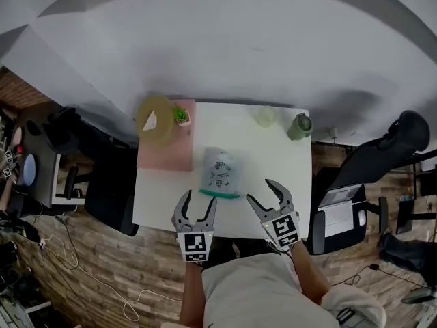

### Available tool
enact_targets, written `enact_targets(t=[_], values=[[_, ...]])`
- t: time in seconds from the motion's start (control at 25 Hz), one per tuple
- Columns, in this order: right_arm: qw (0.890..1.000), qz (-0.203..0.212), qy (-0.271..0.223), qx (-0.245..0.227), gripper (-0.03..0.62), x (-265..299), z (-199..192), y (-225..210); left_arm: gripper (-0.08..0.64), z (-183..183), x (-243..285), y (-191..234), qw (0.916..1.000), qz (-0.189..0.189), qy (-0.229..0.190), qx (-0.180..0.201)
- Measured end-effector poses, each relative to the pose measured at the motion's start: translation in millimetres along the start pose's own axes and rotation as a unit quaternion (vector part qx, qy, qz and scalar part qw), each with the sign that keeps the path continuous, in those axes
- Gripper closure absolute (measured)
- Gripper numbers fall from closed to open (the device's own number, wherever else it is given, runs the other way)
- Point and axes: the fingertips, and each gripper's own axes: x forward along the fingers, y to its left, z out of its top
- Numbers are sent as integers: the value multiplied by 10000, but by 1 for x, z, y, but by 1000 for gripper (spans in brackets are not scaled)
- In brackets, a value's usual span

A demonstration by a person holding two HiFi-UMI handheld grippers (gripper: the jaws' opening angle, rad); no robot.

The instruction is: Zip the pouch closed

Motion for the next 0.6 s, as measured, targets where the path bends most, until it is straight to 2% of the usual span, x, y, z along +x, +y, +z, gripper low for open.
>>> enact_targets(t=[0.6], values=[[9938,650,852,-283,376,31,-70,6,281,-64,35,-26,9975,-385,496,-322]])
